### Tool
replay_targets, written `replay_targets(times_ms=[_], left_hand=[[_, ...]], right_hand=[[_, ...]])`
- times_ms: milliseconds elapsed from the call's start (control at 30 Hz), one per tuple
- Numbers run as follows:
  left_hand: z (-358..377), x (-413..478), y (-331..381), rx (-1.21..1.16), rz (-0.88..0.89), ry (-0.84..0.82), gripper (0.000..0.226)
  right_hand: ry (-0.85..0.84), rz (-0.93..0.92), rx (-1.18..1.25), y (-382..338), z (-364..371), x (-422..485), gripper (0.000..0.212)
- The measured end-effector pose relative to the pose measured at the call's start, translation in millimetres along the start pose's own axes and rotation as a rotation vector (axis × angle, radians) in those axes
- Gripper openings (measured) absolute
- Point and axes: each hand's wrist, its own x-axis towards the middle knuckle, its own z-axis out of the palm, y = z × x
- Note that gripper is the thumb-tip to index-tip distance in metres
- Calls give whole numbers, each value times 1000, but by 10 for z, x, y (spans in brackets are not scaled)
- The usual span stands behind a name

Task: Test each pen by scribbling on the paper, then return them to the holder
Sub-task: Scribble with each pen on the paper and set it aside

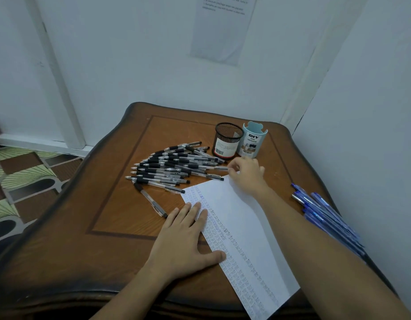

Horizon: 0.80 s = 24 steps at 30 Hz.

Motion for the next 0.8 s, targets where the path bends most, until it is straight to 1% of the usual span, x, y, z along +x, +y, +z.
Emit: replay_targets(times_ms=[33, 100, 200, 267, 300, 367, 500, 667, 733, 800], left_hand=[[5, 5, -4, 1, 0, -1, 108], [8, 11, -1, 1, 0, -2, 110], [-8, 4, 12, -7, -2, -6, 111], [-21, -5, 17, -8, -8, -14, 109], [-26, -9, 19, -6, -10, -16, 108], [-29, -12, 16, -1, -10, -19, 106], [-15, 1, 10, -1, -4, -9, 111], [-19, -2, 18, 18, -7, -13, 112], [-22, 0, 17, 18, -3, -15, 112], [-16, -1, 13, 18, -1, -15, 113]], right_hand=[[42, 33, 145, -1, -39, -12, 9], [149, 144, 511, -23, -130, -73, 7], [258, 388, 1039, -92, -271, -202, 8], [298, 444, 1341, -135, -360, -289, 8], [312, 432, 1426, -149, -398, -332, 8], [327, 372, 1448, -194, -447, -423, 9], [301, 278, 1357, -295, -473, -587, 13], [123, 290, 1344, -304, -452, -741, 9], [72, 289, 1367, -285, -442, -797, 13], [29, 249, 1383, -265, -440, -844, 17]])
